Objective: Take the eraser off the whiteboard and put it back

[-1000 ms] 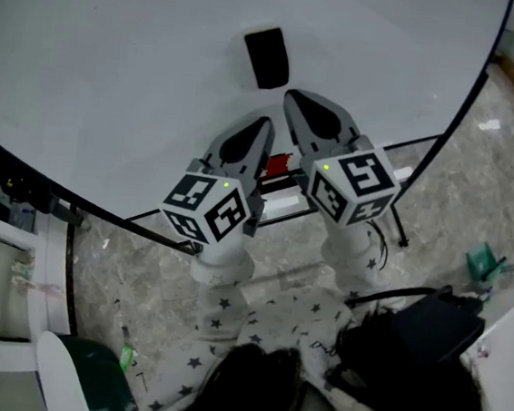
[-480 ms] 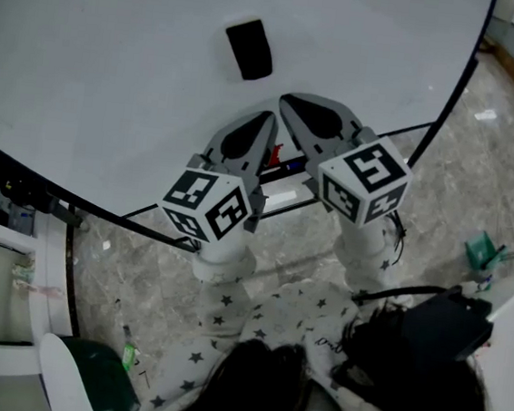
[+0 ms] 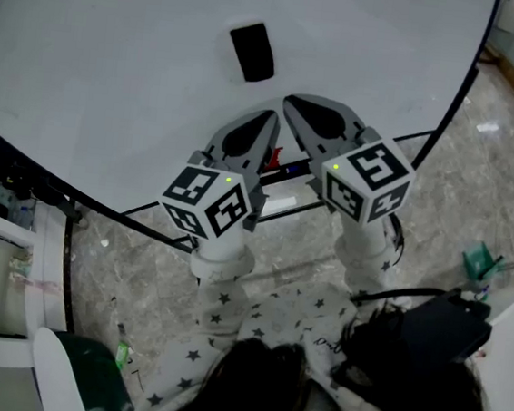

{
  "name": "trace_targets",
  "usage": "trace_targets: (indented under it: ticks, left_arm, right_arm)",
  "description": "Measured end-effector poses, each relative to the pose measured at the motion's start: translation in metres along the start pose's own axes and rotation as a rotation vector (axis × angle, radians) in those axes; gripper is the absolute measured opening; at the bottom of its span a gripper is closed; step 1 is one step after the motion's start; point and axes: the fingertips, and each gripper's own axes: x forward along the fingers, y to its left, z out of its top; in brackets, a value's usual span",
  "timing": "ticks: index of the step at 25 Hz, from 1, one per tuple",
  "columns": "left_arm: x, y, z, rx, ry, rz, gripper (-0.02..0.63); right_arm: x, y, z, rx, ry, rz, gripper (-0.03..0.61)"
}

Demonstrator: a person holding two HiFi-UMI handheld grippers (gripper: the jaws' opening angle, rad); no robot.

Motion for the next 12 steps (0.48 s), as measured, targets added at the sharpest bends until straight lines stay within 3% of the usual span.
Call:
trace_targets:
  ticks: [12]
  left_arm:
    - [-0.0046, 0.0009, 0.0002, 0.006, -0.004, 0.012, 0.002]
  right_arm:
    - [0.0027, 0.0061, -0.0032, 0.019, 0.001, 0.032, 0.008]
